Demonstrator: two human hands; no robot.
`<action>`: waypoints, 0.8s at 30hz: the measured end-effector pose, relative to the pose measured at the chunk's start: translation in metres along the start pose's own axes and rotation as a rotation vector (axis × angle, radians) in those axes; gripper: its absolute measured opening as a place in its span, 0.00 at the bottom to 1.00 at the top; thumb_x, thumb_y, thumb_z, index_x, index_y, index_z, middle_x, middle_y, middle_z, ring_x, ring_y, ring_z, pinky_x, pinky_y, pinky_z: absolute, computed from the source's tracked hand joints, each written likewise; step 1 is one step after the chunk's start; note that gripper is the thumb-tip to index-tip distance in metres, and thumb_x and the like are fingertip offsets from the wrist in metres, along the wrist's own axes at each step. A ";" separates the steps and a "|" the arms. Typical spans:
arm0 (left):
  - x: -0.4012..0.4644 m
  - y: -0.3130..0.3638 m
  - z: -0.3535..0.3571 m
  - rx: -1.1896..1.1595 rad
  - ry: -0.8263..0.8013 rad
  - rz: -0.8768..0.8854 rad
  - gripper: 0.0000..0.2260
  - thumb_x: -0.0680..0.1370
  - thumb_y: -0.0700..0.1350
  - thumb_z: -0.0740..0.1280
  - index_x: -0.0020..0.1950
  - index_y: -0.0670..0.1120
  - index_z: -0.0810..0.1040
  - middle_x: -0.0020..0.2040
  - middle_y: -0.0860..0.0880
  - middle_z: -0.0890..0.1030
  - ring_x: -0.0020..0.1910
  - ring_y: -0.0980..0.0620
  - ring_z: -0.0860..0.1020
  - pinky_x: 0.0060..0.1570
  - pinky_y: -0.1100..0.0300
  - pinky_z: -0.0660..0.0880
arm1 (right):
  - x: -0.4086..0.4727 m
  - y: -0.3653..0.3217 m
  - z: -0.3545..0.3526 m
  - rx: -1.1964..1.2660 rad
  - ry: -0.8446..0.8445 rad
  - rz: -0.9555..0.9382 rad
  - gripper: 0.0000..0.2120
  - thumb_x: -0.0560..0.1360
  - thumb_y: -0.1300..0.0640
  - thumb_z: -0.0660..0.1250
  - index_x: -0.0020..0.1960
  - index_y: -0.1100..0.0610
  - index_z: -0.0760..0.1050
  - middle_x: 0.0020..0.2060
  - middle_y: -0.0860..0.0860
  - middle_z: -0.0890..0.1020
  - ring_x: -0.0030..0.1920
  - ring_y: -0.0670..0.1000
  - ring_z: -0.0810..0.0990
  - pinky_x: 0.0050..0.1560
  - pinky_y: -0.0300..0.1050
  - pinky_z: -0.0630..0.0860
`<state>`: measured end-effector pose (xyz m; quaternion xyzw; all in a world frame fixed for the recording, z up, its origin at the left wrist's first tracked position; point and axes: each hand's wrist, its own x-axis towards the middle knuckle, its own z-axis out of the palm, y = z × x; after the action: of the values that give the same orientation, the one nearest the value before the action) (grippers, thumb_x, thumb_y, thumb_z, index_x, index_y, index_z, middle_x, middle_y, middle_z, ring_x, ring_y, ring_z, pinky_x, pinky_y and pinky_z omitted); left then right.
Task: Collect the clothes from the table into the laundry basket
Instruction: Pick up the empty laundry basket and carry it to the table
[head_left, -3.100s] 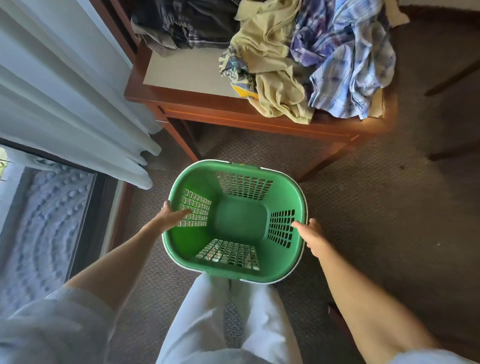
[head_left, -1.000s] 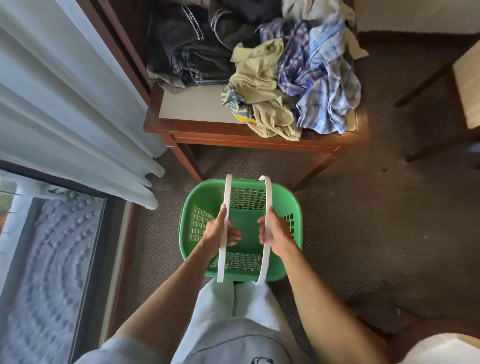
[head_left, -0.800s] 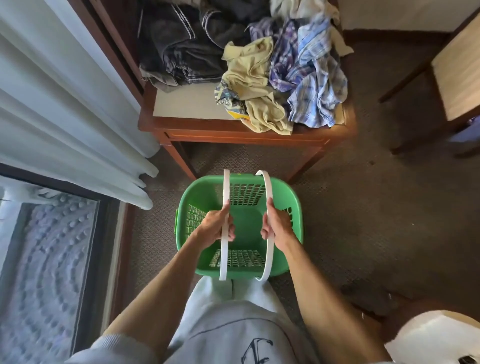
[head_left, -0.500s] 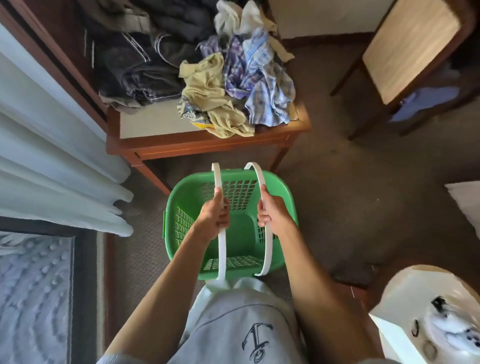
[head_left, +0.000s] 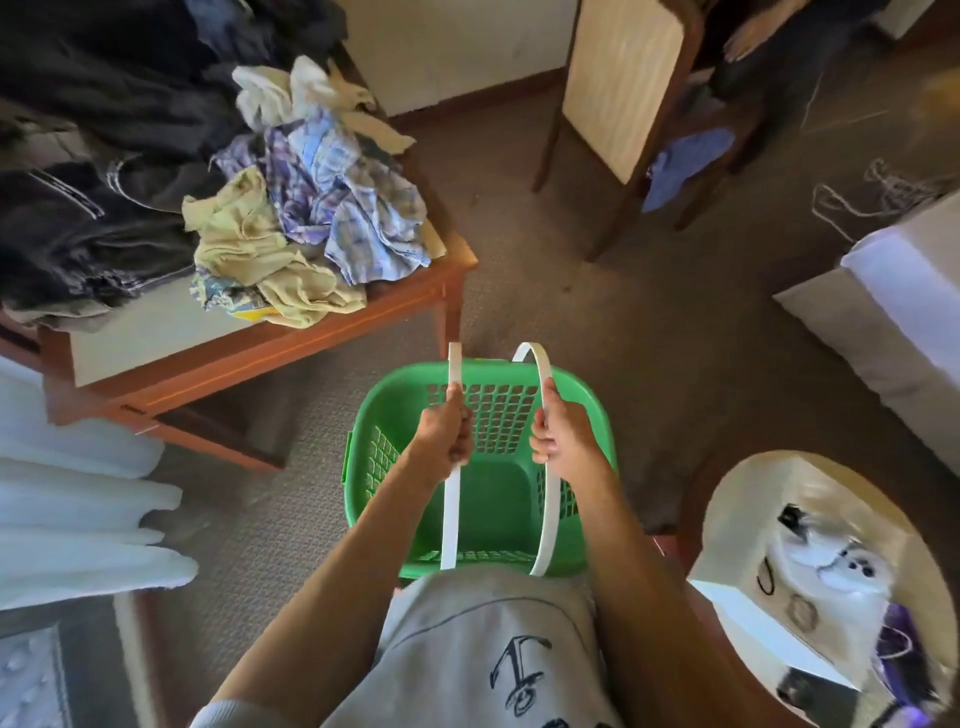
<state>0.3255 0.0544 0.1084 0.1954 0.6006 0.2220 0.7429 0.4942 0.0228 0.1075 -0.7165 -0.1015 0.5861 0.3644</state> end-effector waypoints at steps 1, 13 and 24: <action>0.005 0.004 0.016 0.004 -0.004 0.004 0.23 0.84 0.58 0.58 0.33 0.49 0.64 0.24 0.53 0.63 0.18 0.56 0.58 0.17 0.66 0.54 | 0.006 -0.007 -0.013 0.020 -0.001 -0.003 0.28 0.81 0.36 0.58 0.31 0.55 0.64 0.20 0.47 0.61 0.18 0.47 0.57 0.22 0.37 0.56; 0.054 0.048 0.181 0.025 -0.011 0.043 0.23 0.84 0.60 0.55 0.33 0.50 0.64 0.24 0.54 0.62 0.19 0.56 0.58 0.18 0.65 0.54 | 0.070 -0.120 -0.145 -0.039 -0.015 -0.062 0.26 0.82 0.38 0.58 0.33 0.56 0.65 0.20 0.47 0.64 0.18 0.46 0.59 0.20 0.39 0.59; 0.135 0.157 0.247 -0.068 -0.053 0.111 0.23 0.84 0.61 0.53 0.34 0.50 0.62 0.24 0.54 0.61 0.20 0.55 0.58 0.21 0.62 0.55 | 0.162 -0.259 -0.148 -0.162 -0.001 -0.137 0.25 0.82 0.39 0.58 0.34 0.56 0.66 0.22 0.48 0.65 0.18 0.46 0.60 0.21 0.39 0.59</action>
<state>0.5764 0.2543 0.1373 0.2089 0.5610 0.2776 0.7514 0.7501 0.2409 0.1563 -0.7346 -0.1975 0.5501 0.3446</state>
